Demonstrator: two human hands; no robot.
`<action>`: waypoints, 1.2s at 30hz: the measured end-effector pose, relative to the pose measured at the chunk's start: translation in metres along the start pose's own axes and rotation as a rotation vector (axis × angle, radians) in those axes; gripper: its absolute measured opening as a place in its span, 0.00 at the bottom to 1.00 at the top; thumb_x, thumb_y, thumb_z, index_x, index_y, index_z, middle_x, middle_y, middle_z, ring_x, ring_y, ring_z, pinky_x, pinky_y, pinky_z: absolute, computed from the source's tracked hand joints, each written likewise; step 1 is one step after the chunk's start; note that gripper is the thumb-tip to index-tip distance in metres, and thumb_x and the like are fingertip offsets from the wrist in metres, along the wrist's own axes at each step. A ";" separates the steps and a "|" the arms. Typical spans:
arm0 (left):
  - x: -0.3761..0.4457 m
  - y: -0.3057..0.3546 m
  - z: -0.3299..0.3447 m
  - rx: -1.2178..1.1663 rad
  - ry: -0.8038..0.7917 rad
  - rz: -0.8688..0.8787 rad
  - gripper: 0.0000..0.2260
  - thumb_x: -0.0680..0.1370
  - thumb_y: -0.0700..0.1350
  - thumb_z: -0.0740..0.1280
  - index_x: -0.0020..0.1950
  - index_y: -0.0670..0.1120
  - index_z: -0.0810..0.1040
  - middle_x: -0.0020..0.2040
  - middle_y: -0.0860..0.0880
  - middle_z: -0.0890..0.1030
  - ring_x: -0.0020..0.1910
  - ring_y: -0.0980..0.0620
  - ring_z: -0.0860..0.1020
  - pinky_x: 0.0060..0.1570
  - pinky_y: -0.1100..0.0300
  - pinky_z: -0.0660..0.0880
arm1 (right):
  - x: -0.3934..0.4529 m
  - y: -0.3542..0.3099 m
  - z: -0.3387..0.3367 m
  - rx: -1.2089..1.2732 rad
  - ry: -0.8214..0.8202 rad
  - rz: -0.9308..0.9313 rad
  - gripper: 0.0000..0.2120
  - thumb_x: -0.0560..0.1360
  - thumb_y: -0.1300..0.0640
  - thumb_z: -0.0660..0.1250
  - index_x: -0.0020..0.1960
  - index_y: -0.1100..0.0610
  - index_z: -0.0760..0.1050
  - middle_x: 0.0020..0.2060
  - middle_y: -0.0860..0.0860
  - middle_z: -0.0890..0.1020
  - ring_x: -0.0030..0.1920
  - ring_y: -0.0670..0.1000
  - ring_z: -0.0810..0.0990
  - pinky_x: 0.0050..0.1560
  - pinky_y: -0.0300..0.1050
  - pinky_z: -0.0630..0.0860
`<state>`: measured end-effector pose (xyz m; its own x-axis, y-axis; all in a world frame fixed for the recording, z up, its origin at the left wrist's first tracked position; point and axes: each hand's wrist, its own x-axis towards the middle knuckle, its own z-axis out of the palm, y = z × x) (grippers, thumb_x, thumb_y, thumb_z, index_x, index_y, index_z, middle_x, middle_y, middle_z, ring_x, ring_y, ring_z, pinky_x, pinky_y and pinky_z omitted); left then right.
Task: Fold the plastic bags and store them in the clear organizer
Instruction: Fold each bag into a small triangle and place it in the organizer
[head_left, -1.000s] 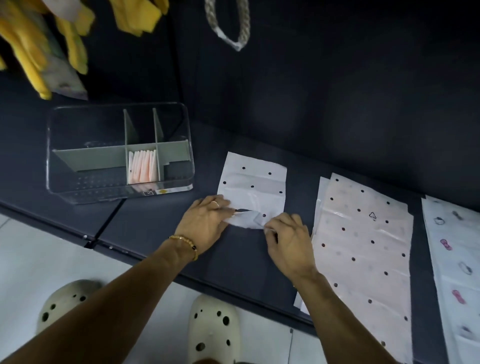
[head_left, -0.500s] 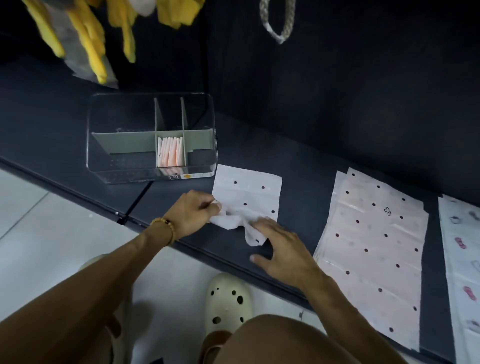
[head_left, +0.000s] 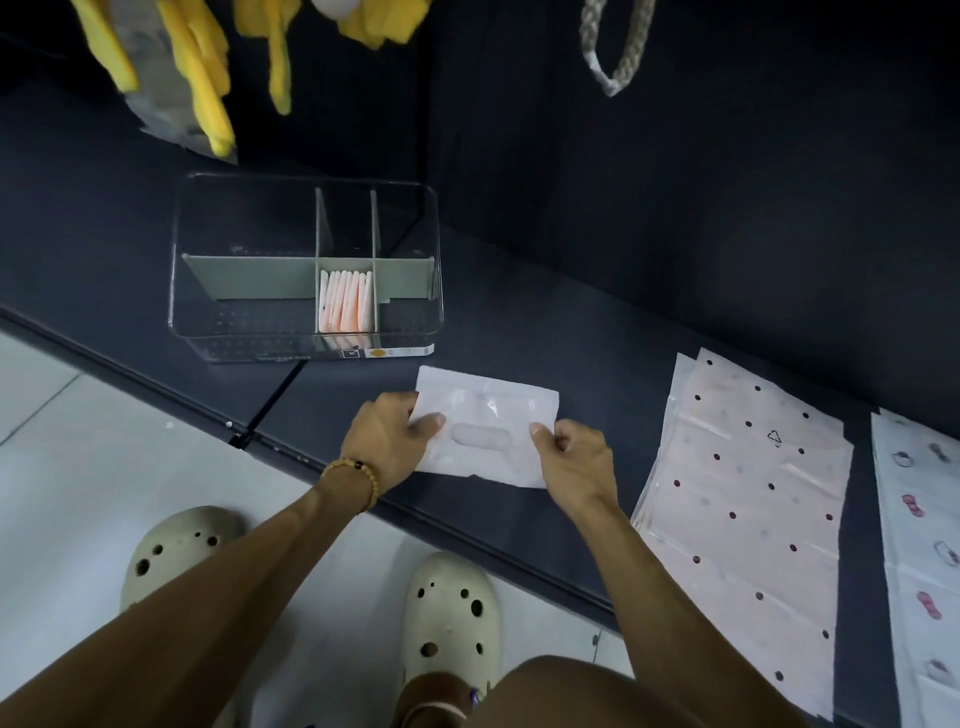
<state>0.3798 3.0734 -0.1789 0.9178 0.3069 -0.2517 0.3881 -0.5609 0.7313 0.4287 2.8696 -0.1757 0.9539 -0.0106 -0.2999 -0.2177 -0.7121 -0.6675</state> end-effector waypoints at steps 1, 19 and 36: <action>0.002 -0.001 0.002 0.096 0.020 -0.020 0.12 0.78 0.50 0.65 0.52 0.42 0.79 0.48 0.44 0.83 0.48 0.42 0.79 0.50 0.53 0.77 | 0.000 0.001 0.001 -0.014 0.019 0.007 0.18 0.77 0.50 0.64 0.32 0.57 0.70 0.27 0.47 0.75 0.29 0.46 0.73 0.30 0.39 0.66; 0.008 0.003 0.006 0.458 0.251 -0.114 0.11 0.76 0.55 0.67 0.48 0.50 0.70 0.42 0.47 0.78 0.42 0.42 0.78 0.36 0.54 0.73 | 0.020 -0.006 0.007 -0.204 0.034 0.133 0.10 0.77 0.49 0.66 0.43 0.55 0.78 0.36 0.49 0.79 0.36 0.50 0.75 0.36 0.39 0.69; -0.002 -0.027 0.030 0.694 -0.088 0.605 0.24 0.81 0.50 0.45 0.77 0.45 0.52 0.78 0.47 0.52 0.77 0.52 0.47 0.73 0.58 0.39 | -0.026 -0.007 0.039 -0.553 0.007 -0.706 0.24 0.76 0.55 0.66 0.69 0.61 0.70 0.69 0.58 0.72 0.69 0.58 0.69 0.67 0.54 0.69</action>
<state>0.3695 3.0646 -0.2177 0.9724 -0.2325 -0.0186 -0.2230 -0.9504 0.2170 0.3972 2.9025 -0.1901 0.8296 0.5551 0.0609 0.5490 -0.7909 -0.2703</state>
